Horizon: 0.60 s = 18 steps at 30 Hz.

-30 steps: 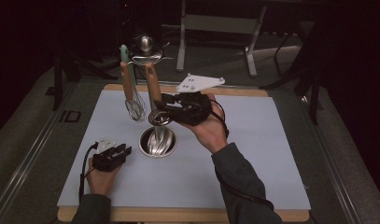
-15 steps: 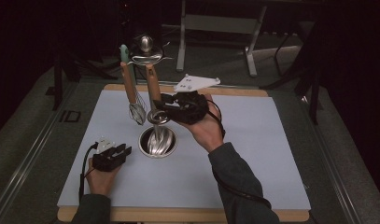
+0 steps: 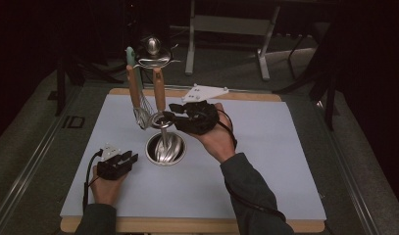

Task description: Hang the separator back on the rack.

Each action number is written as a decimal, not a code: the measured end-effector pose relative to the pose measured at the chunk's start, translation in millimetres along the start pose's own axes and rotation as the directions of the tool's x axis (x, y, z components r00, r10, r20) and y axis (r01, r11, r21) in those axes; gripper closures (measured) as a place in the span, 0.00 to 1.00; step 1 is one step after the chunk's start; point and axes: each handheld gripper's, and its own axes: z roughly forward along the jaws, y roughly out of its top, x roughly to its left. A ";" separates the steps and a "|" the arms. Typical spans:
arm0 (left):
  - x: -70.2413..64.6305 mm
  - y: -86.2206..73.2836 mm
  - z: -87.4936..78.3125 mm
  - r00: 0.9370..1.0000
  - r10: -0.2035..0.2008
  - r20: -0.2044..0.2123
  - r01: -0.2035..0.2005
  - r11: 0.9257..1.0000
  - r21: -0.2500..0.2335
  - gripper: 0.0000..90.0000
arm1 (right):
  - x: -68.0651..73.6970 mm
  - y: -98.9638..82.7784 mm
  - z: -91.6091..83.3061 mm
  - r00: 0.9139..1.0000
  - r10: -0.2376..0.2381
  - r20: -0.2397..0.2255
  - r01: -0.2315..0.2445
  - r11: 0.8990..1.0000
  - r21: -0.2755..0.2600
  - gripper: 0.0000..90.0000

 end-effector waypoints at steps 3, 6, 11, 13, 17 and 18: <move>-0.2 0.0 0.1 1.000 0.000 -0.001 0.000 1.000 -0.001 0.74 | -4.0 -8.9 -2.8 1.000 0.007 0.003 -0.007 1.000 0.022 0.71; -0.3 0.0 0.1 1.000 0.001 -0.002 -0.001 1.000 0.000 0.74 | -6.0 -14.8 -4.8 1.000 0.001 0.001 -0.001 0.999 0.041 0.69; -0.5 0.0 0.0 1.000 0.003 -0.003 -0.003 1.000 0.001 0.74 | -8.8 -21.1 -6.9 1.000 0.009 0.000 -0.009 0.999 0.053 0.68; -0.5 0.0 -0.1 1.000 0.003 -0.003 -0.003 1.000 0.001 0.74 | -9.7 -22.2 -7.1 1.000 0.012 0.000 -0.012 0.998 0.058 0.67; -0.4 0.0 0.0 1.000 0.003 -0.003 -0.003 1.000 0.001 0.74 | -13.1 -29.7 -7.2 0.999 0.033 0.006 -0.033 0.996 0.083 0.66; -0.5 0.1 0.0 1.000 0.003 -0.003 -0.003 1.000 0.002 0.74 | -13.1 -29.7 -7.2 0.999 0.033 0.006 -0.033 0.996 0.083 0.66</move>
